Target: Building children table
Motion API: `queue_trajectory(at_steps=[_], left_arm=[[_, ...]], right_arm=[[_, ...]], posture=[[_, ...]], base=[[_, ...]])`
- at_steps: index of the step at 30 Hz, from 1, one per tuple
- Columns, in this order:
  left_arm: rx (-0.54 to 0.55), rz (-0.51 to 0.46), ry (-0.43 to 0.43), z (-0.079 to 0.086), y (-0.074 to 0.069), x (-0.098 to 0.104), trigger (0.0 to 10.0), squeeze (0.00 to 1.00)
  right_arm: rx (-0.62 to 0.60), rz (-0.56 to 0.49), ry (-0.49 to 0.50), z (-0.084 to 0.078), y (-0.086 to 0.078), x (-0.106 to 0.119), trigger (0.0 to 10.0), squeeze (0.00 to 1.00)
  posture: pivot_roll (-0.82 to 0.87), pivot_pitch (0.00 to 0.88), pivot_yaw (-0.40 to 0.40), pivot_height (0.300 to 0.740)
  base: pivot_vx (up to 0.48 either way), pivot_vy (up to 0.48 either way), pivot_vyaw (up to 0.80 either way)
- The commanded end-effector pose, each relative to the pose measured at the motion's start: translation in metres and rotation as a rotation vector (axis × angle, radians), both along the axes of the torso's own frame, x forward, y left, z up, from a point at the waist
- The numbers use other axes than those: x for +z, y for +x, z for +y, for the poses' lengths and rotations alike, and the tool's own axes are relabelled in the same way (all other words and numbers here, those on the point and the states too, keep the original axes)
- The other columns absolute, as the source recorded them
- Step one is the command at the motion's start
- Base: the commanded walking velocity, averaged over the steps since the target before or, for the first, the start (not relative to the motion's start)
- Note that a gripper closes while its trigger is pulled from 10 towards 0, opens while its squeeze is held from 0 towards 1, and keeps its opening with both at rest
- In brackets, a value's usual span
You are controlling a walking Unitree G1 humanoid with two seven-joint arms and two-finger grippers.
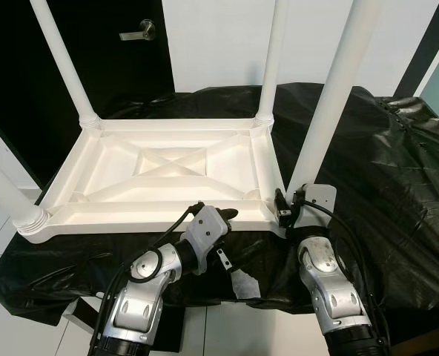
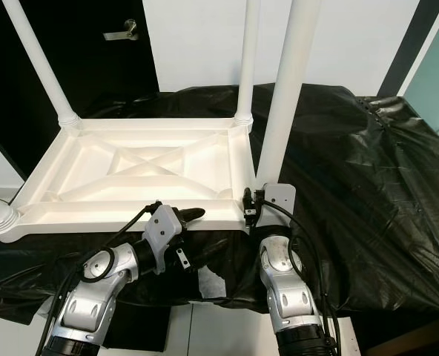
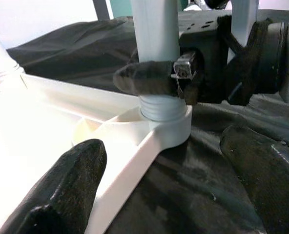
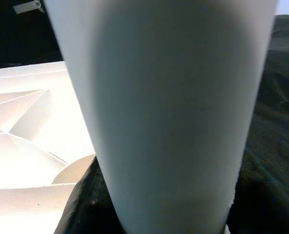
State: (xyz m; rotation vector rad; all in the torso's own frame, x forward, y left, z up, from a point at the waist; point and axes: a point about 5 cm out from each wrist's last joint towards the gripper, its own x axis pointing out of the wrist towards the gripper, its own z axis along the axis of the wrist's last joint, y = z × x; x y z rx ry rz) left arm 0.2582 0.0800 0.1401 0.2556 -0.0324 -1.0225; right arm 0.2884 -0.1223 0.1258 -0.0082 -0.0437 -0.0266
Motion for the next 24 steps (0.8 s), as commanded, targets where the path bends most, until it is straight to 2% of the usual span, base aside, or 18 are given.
queue_trajectory(at_steps=[1, 2, 4, 7, 8, 12, 15, 16, 17, 18, 19, 20, 22, 23, 24], left_arm=[[0.189, -0.038, -0.017, 0.006, 0.01, 0.001, 10.0, 0.0], [0.189, -0.039, -0.018, 0.006, 0.01, 0.001, 10.0, 0.0], [0.188, -0.04, -0.018, 0.005, 0.01, 0.002, 10.0, 0.0], [0.173, -0.038, -0.029, 0.004, 0.008, 0.004, 10.0, 0.0], [0.173, -0.038, -0.029, 0.004, 0.008, 0.004, 10.0, 0.0], [0.151, -0.038, -0.021, 0.003, 0.008, 0.004, 10.0, 0.0], [0.15, -0.038, -0.021, 0.004, 0.008, 0.004, 10.0, 0.0], [0.15, -0.037, -0.02, 0.004, 0.008, 0.004, 10.0, 0.0], [0.148, -0.036, -0.019, 0.004, 0.009, 0.004, 10.0, 0.0], [0.147, -0.036, -0.018, 0.005, 0.009, 0.004, 10.0, 0.0], [0.147, -0.036, -0.018, 0.005, 0.009, 0.004, 10.0, 0.0], [0.146, -0.034, -0.016, 0.005, 0.008, 0.004, 10.0, 0.0], [0.146, -0.034, -0.016, 0.005, 0.008, 0.004, 10.0, 0.0], [0.144, -0.032, -0.016, 0.005, 0.008, 0.004, 10.0, 0.0], [0.144, -0.032, -0.016, 0.005, 0.008, 0.004, 10.0, 0.0]], right_arm=[[-0.01, 0.056, -0.001, -0.005, -0.002, -0.01, 10.0, 0.0], [-0.005, 0.048, -0.005, -0.007, -0.002, -0.009, 10.0, 1.0], [0.01, 0.042, -0.003, -0.008, -0.002, -0.008, 10.0, 1.0], [0.136, 0.009, -0.027, -0.012, -0.004, -0.005, 10.0, 1.0], [0.136, 0.009, -0.027, -0.012, -0.004, -0.005, 10.0, 1.0], [0.31, -0.033, -0.078, -0.026, -0.005, 0.003, 10.0, 1.0], [0.34, -0.036, -0.091, -0.029, -0.005, 0.005, 10.0, 1.0], [0.384, -0.033, -0.117, -0.033, -0.004, 0.006, 10.0, 1.0], [0.431, -0.028, -0.125, -0.037, -0.002, 0.007, 10.0, 0.84], [0.46, -0.025, -0.126, -0.039, -0.001, 0.008, 10.0, 0.0], [0.46, -0.025, -0.126, -0.039, -0.001, 0.008, 10.0, 0.0], [0.53, -0.021, -0.149, -0.042, 0.002, 0.011, 10.0, 0.0], [0.53, -0.021, -0.149, -0.042, 0.002, 0.011, 10.0, 0.0], [0.589, -0.018, -0.185, -0.045, 0.006, 0.013, 10.0, 0.0], [0.589, -0.018, -0.185, -0.045, 0.006, 0.013, 10.0, 0.0]], posture=[[-0.03, 0.0, -0.012, 0.74], [-0.03, 0.0, -0.01, 0.74], [-0.03, 0.0, -0.008, 0.74], [-0.04, 0.0, 0.005, 0.74], [-0.04, 0.0, 0.005, 0.74], [-0.05, 0.0, 0.025, 0.74], [-0.05, 0.0, 0.025, 0.74], [-0.05, 0.0, 0.031, 0.74], [-0.05, 0.0, 0.034, 0.74], [-0.05, 0.0, 0.034, 0.74], [-0.05, 0.0, 0.034, 0.74], [-0.05, 0.0, 0.04, 0.74], [-0.05, 0.0, 0.04, 0.74], [-0.05, 0.0, 0.043, 0.74], [-0.05, 0.0, 0.043, 0.74]], base=[[0.0, 0.0, 0.0], [0.0, 0.0, 0.0], [0.0, 0.0, 0.0], [0.0, 0.0, 0.0], [0.0, 0.0, 0.0], [0.0, 0.0, 0.0], [0.0, 0.0, 0.0], [0.0, 0.0, 0.0], [0.0, 0.0, 0.0], [0.0, 0.0, 0.0], [0.0, 0.0, 0.0], [0.0, 0.0, 0.0], [0.0, 0.0, 0.0], [0.0, 0.0, 0.0], [0.0, 0.0, 0.0]])
